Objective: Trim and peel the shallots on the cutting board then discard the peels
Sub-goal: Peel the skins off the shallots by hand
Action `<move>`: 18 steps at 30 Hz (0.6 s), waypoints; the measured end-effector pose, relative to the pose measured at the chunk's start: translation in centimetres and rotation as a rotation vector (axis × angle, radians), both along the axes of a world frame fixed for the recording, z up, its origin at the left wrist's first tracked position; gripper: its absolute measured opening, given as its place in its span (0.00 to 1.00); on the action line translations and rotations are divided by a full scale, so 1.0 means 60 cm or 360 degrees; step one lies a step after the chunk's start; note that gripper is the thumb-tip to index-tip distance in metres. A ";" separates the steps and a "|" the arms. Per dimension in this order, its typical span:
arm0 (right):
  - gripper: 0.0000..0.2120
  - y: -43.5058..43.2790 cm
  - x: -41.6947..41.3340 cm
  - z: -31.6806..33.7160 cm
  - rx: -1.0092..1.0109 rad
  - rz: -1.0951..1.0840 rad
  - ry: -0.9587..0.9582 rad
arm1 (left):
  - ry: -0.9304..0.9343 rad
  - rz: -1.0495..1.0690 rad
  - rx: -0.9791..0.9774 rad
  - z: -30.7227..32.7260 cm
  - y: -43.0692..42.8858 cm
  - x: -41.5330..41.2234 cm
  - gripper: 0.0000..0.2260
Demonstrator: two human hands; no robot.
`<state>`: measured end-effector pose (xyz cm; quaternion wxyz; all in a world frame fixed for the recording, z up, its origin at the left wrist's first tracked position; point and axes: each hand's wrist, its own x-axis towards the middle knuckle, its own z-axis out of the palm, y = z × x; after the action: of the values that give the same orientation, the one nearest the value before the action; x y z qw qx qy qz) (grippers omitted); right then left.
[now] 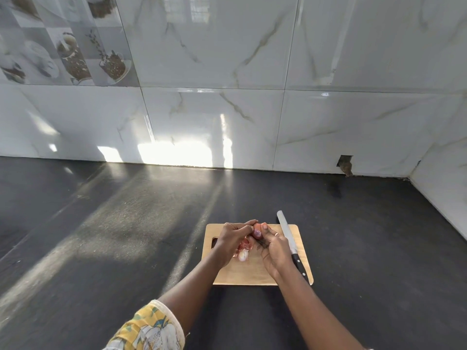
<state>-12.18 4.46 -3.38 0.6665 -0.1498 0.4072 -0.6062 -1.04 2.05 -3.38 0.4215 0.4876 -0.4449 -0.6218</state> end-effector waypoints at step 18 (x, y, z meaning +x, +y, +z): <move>0.09 0.003 0.002 0.008 0.0009 -0.0061 -0.0038 | 0.0330 -0.0087 0.0083 -0.005 -0.010 0.006 0.12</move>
<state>-12.03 4.65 -2.90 0.6602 -0.1327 0.4037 -0.6194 -0.70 1.46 -3.70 0.4352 0.4194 -0.3956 -0.6915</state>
